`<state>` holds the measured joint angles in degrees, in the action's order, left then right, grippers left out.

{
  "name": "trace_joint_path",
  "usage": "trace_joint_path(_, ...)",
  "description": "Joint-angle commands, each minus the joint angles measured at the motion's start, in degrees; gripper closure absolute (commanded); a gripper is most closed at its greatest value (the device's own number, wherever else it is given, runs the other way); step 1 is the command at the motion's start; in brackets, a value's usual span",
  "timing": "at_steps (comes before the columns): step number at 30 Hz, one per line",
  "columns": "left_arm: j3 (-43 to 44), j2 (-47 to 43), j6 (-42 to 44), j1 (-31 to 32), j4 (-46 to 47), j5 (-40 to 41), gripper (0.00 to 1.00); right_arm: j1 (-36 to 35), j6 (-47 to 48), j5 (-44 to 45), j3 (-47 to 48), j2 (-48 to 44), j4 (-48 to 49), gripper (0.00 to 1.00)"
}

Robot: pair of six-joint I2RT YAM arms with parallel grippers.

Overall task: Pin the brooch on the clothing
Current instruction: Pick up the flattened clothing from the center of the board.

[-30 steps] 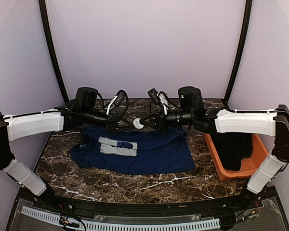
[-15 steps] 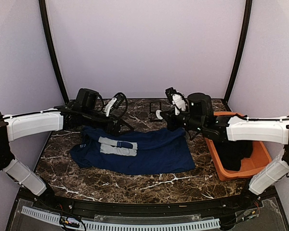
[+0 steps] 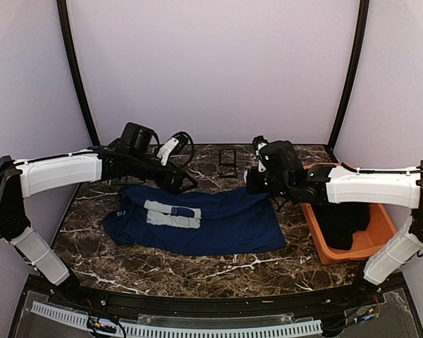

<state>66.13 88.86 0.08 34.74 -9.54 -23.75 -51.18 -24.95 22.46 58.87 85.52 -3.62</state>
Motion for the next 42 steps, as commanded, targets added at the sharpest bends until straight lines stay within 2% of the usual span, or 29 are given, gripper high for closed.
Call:
trace_joint_path(1, 5.7, 8.5, 9.1, 2.8, -3.9, -1.0, 0.01, -0.1, -11.5, 8.3, 5.4, 0.9, -13.2, 1.00)
trace_joint_path(6, 14.0, 20.2, 13.2, 6.4, -3.4, 3.5, 0.02, 1.4, -16.5, 6.3, 3.0, -2.2, -15.5, 1.00)
trace_joint_path(10, 19.9, 26.9, 15.2, 7.6, -3.3, 2.8, 0.07, 3.1, -17.2, 2.2, 0.7, -4.9, -15.3, 1.00)
trace_joint_path(15, 27.1, 32.7, 16.9, 9.0, -7.9, 3.6, 0.14, 3.4, -17.5, 3.4, -0.4, -6.6, -16.5, 1.00)
trace_joint_path(18, 28.2, 35.3, 18.6, 10.7, -9.4, 6.8, 0.15, 3.5, -17.8, 3.4, -0.8, -6.9, -16.6, 1.00)
trace_joint_path(21, 28.3, 36.8, 19.0, 11.3, -9.6, 10.1, 0.20, 3.5, -18.8, 3.5, -0.9, -6.7, -16.6, 1.00)
trace_joint_path(26, 27.4, 37.6, 19.2, 11.3, -10.2, 6.4, 0.31, 3.6, -19.0, 3.2, -0.6, -5.7, -16.8, 1.00)
trace_joint_path(32, 26.4, 37.2, 18.9, 11.3, -9.7, 1.2, 0.33, 3.7, -19.1, 3.0, 0.8, -4.0, -18.0, 1.00)
trace_joint_path(42, 26.1, 38.8, 18.6, 11.3, -8.5, 0.3, 0.50, 3.9, -20.5, 2.3, 1.8, -2.1, -19.5, 1.00)
